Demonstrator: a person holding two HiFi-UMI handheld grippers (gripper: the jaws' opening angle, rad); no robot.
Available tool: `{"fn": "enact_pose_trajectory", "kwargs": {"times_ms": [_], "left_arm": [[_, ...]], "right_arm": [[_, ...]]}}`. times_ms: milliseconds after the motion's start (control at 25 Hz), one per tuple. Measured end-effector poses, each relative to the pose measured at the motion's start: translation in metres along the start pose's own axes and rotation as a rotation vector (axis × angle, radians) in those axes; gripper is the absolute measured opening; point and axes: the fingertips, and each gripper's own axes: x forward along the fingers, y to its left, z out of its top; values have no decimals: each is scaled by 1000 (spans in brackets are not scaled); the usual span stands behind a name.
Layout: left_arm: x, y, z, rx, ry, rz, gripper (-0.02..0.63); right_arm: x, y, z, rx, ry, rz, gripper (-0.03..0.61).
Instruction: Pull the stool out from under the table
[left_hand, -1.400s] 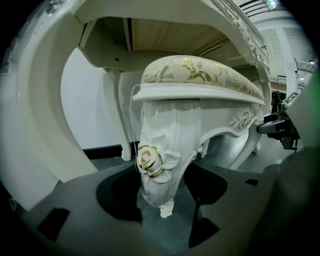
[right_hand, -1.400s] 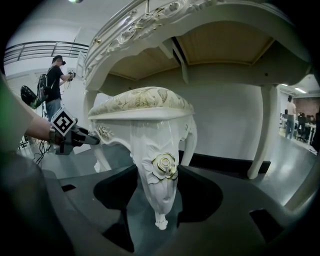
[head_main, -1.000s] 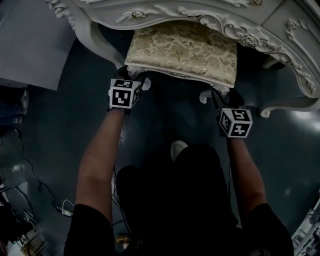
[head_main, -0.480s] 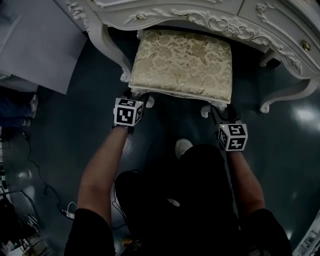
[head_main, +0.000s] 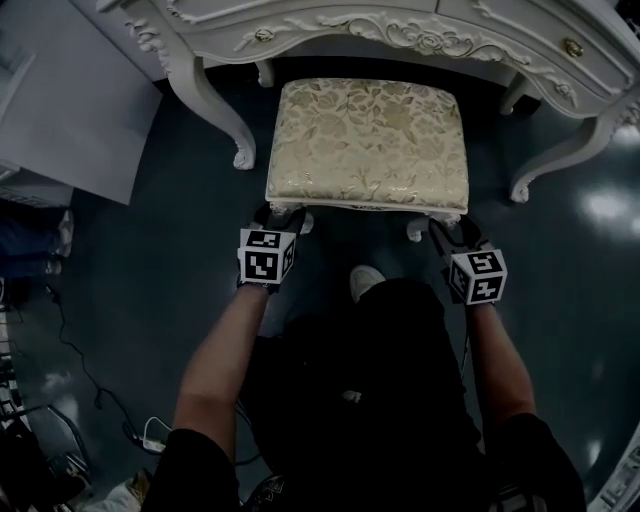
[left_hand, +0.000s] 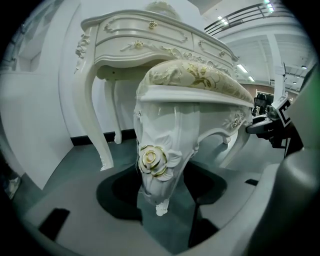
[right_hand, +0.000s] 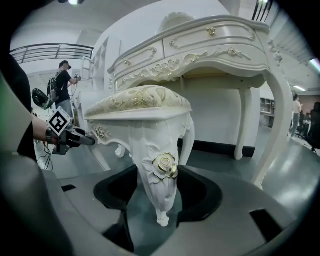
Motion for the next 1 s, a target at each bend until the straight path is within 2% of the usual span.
{"fn": "enact_pose_trajectory", "kwargs": {"times_ms": [520,1000], "left_arm": [[-8,-1,1,-8,-16,-6,272],[-9,-7,0,-19,40,-41,272]], "right_arm": [[0,3,5,-11,96,45,267],[-4,3,3,-18,138,61,264]]}}
